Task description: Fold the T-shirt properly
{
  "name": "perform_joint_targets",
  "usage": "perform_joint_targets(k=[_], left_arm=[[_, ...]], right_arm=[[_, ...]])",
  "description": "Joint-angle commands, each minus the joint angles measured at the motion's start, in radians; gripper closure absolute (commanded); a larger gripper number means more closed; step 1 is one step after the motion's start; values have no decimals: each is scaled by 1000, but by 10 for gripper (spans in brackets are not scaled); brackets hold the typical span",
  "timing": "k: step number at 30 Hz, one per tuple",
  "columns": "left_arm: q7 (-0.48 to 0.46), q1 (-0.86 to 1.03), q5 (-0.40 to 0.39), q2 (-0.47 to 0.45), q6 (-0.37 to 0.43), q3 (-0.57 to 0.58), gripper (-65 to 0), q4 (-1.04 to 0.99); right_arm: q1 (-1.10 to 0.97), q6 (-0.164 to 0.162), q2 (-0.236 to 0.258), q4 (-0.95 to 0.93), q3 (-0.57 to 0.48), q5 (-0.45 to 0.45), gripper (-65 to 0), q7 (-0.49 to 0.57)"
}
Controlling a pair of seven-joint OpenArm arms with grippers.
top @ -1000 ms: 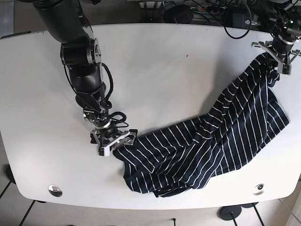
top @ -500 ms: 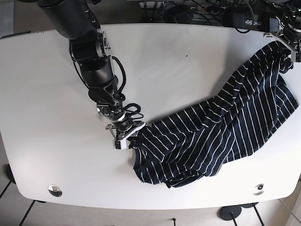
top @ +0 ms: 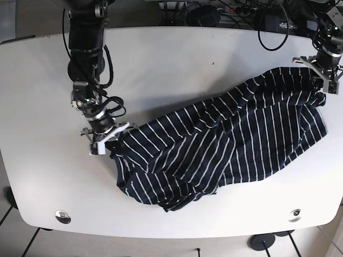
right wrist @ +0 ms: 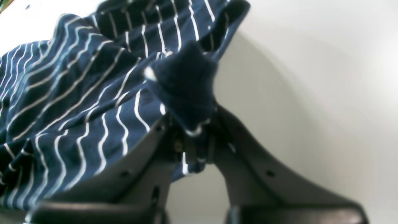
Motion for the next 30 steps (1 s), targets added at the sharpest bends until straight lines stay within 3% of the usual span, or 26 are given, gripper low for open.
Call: perform_joint_targets(k=[1, 5, 8, 9, 14, 16, 23, 27, 30], left_arm=[[56, -92, -9, -16, 3, 6, 0, 17], [235, -321, -7, -11, 3, 23, 0, 14], [306, -506, -12, -11, 3, 154, 0, 9], [315, -555, -12, -11, 3, 198, 0, -6], [311, -826, -9, -11, 17, 362, 0, -181], [297, -987, -9, -17, 54, 404, 0, -335], [71, -1341, -7, -119, 56, 562, 0, -741], [57, -1577, -9, -148, 56, 618, 0, -898], [59, -1614, -14, -169, 56, 620, 0, -901]], right_arm=[[-68, 0, 31, 137, 94, 13, -21, -16], [-138, 10, 65, 281, 251, 15, -21, -79], [-43, 98, 81, 312, 313, 8, -21, -169], [1, 109, 90, 310, 315, 4, -21, -197], [287, 115, 120, 197, 307, 4, -21, -294], [448, 115, 165, 77, 281, 8, -21, -307], [842, 116, 236, -207, 125, 5, -21, -301], [1062, 116, 251, -314, 33, 7, -21, -245], [1115, 116, 251, -314, 25, 12, -21, -248]])
